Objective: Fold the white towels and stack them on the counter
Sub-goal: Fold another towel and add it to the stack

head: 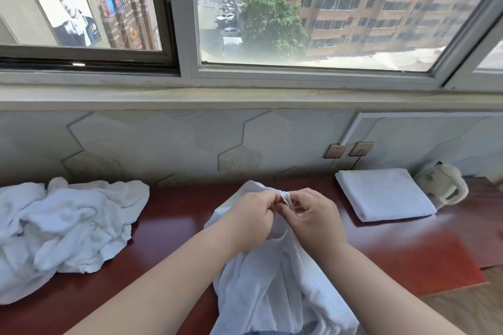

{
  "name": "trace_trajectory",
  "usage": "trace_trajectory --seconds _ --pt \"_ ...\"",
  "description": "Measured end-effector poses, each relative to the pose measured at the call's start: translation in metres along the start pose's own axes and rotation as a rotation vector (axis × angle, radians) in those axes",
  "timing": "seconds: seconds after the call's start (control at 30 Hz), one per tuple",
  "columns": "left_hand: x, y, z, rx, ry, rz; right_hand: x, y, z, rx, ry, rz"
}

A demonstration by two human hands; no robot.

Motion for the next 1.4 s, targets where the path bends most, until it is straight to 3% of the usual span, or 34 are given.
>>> trace_trajectory --seconds 0.23,0.37,0.53,0.67,0.73,0.83,0.97,1.07,1.13,1.3,1.4 --pt "-0.016 -0.065 -0.004 -0.332 0.189 0.364 0.005 0.026 0.011 0.176 -0.068 -0.063" --pt "-0.002 -0.083 -0.017 -0.306 0.107 0.314 -0.005 0.031 0.021 0.189 -0.141 -0.064" --pt "0.036 -0.098 -0.056 -0.382 -0.142 -0.083 -0.032 0.038 0.032 0.213 -0.066 -0.051" --pt "0.06 -0.134 -0.055 -0.617 -0.372 -0.329 -0.081 0.055 0.056 0.309 0.223 -0.121" --pt "0.077 -0.147 -0.047 -0.622 -0.441 -0.382 -0.11 0.064 0.068 0.325 0.322 -0.115" --pt "0.104 -0.151 -0.039 -0.578 -0.464 -0.498 -0.138 0.075 0.083 0.336 0.322 -0.099" --pt "0.096 -0.158 -0.027 -0.756 -0.55 -0.849 -0.172 0.106 0.101 0.455 0.429 -0.159" --pt "0.089 -0.184 0.01 -0.839 -0.677 -0.914 -0.206 0.126 0.103 0.472 0.442 -0.175" --pt "0.094 -0.191 0.028 -0.749 -0.658 -0.859 -0.225 0.138 0.104 0.469 0.393 -0.179" --pt "0.131 -0.174 0.054 -0.698 -0.294 -0.496 -0.232 0.16 0.104 0.465 0.253 -0.238" --pt "0.173 -0.153 0.067 -0.659 -0.184 -0.319 -0.223 0.167 0.106 0.458 0.214 -0.273"
Point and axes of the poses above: each hand's wrist, its own z-axis away from the middle knuckle, its own x-axis out of the palm, y = z × x, the point moved 8 cm from there along -z, towards the middle knuckle, and after that the axes turned 7 degrees about -z, right-handed, at the moved point
